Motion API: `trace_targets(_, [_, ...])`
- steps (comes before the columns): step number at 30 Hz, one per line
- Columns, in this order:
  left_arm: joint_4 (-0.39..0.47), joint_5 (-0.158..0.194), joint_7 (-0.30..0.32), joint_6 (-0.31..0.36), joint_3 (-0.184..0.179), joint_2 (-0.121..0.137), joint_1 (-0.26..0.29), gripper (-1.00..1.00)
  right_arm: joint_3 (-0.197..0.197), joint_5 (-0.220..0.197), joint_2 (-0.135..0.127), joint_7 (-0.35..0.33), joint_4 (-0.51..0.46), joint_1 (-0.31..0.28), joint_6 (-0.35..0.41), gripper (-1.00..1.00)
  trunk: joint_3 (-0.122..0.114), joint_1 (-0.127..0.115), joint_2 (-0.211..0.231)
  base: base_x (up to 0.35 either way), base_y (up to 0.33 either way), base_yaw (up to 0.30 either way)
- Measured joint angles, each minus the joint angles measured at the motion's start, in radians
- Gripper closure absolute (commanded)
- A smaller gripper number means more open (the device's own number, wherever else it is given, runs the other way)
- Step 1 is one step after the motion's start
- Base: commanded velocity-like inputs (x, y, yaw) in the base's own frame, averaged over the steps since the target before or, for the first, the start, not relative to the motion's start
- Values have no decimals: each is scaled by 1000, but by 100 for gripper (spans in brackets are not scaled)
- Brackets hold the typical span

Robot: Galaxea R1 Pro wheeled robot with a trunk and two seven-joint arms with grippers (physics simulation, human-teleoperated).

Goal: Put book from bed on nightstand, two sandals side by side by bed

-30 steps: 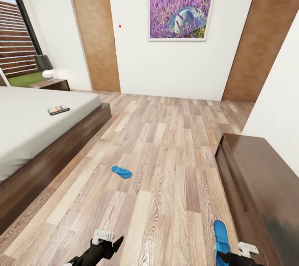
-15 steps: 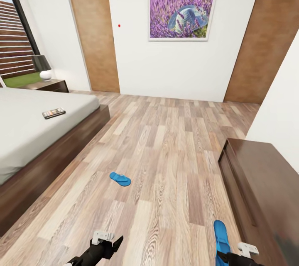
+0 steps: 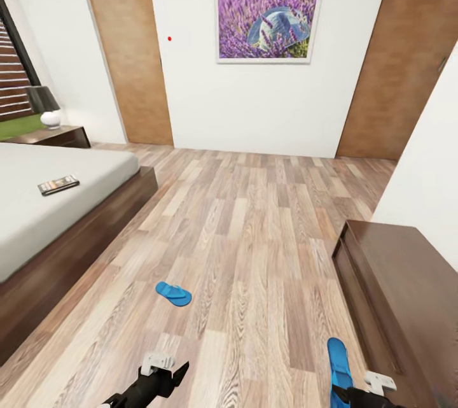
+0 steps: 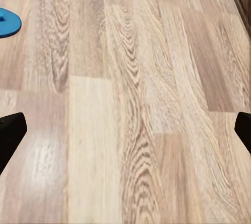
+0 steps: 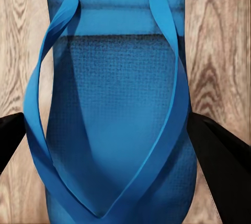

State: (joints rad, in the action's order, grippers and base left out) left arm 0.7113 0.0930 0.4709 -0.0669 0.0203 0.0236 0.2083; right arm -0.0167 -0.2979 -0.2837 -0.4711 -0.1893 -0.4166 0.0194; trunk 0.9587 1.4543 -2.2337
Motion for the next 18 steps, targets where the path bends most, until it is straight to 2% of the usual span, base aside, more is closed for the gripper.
trace_targets(5, [0,0,0,0,0,1,0,-100,0,0,0,0,0,0,0,100,-3,0,0,18,0,-151])
trace_targets(10, [0,0,0,0,0,0,0,-100,0,1,0,0,0,0,0,100,-5,0,0,3,-1,-41])
trace_targets(18, [0,1,0,0,1,1,0,-100,0,2,0,0,0,0,0,100,-5,0,0,169,-146,-2])
